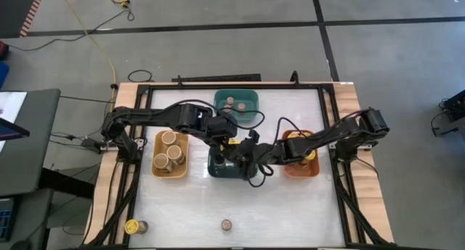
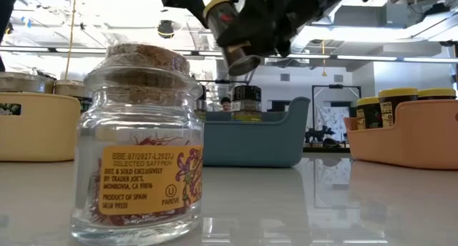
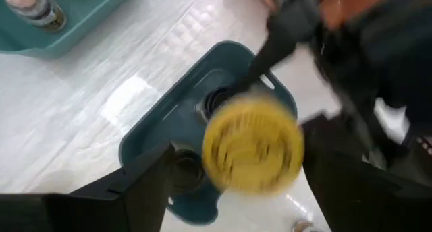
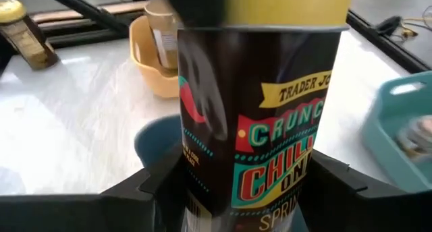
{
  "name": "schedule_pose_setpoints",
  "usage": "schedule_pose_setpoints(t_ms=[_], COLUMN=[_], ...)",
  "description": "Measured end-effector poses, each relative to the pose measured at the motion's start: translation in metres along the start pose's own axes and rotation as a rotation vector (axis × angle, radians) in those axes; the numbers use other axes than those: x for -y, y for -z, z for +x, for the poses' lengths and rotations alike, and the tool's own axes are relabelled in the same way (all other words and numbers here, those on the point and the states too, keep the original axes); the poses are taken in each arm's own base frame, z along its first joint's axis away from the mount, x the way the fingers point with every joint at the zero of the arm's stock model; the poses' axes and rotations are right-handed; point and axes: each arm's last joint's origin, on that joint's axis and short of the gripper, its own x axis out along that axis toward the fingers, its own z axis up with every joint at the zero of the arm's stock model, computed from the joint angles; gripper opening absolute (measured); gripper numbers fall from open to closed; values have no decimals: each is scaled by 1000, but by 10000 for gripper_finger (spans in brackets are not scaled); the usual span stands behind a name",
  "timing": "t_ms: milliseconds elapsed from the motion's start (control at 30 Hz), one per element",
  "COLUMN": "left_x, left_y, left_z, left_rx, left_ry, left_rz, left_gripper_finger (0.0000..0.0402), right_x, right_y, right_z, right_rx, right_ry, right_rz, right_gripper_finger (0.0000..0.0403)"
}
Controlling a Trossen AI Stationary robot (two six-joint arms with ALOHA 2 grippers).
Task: Sort spices by type
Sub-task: Put the yellow seasoning bottle into the orange bin
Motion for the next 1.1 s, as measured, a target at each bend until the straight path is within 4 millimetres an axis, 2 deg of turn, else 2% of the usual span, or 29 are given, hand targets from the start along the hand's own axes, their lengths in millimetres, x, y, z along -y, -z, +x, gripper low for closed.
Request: schedule_pose_setpoints(t_ms=[167, 400, 500, 633, 800, 967, 1100], left_x=[-12, -45, -49, -56, -73, -78, -71], left_y=[6, 29, 37, 47, 66, 79, 78], left_z=[-25, -77, -86, -80, -50, -27, -17], left_rx=[5, 179, 227, 252, 262, 415, 640], left_ry=[-38, -410, -379, -328, -228, 50, 293], left_rz=[19, -2, 25, 100, 122, 226, 305], left_gripper_finger=[312, 312, 313, 313, 314, 314, 314], right_x=[9, 24, 31, 32, 26, 16, 11], right_y=[-10, -11, -8, -2, 0, -1, -2], right_z=[-22, -55, -71, -96, -126, -145, -146], right_rx=[-21, -130, -187, -227, -194, -118, -70], right_ry=[20, 101, 173, 240, 263, 252, 253], right_rz=[12, 119, 163, 173, 209, 220, 224], right_gripper_finger=[246, 246, 246, 246, 246, 246, 246])
